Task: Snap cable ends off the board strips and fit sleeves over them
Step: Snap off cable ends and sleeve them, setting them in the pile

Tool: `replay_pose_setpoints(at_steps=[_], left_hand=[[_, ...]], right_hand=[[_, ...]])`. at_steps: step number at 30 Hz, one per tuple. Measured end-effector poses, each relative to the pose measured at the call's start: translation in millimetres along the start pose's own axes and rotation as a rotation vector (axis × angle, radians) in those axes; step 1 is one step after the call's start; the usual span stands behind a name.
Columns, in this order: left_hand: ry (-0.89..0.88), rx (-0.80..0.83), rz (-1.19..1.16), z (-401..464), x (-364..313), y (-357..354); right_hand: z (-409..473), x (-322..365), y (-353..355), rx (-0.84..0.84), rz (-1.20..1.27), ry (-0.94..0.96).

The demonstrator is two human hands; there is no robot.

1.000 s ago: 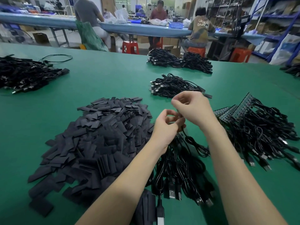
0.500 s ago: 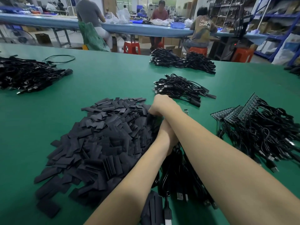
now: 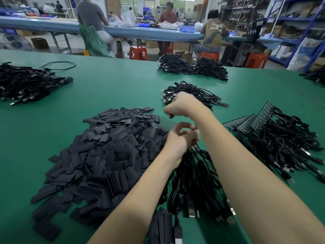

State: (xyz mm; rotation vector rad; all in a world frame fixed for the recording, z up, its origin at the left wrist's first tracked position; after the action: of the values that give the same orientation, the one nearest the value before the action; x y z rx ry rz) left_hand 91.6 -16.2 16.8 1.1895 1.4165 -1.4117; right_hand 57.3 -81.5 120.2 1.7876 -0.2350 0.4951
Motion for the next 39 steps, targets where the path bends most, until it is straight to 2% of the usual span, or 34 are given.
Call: replay_pose_setpoints(at_steps=[3, 5, 9, 16, 22, 27, 39], left_hand=[[0.044, 0.014, -0.169, 2, -2, 2], [0.075, 0.051, -0.262, 4, -3, 3], [0.118, 0.160, -0.393, 3, -8, 9], [0.163, 0.320, -0.419, -5, -17, 14], [0.221, 0.414, -0.353, -9, -24, 23], [0.225, 0.351, -0.360, -6, -28, 32], [0.167, 0.342, -0.262, -5, -32, 37]], right_hand=[[-14, -28, 13, -0.204, 0.278, 0.057], [-26, -52, 17, -0.269, 0.554, 0.124], [-46, -97, 11, -0.119, 1.115, 0.234], [-52, -118, -6, -0.006, 1.525, 0.281], [-48, -109, -21, -0.011, 1.579, 0.311], [-48, -111, -19, -0.011, 1.598, 0.299], [-49, -112, -19, 0.005, 1.455, 0.306]])
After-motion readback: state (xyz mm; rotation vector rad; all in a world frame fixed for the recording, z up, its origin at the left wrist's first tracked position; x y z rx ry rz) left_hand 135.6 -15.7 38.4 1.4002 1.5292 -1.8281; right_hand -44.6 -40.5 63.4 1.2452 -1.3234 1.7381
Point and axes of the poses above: each hand's wrist, its own z-axis towards the middle knuckle, its own y-axis out of the back of the hand, x = y × z, the point moved 1 cm from there along z, towards the middle knuckle, and after that the axes turned 5 degrees about x, right-handed, at the moved point
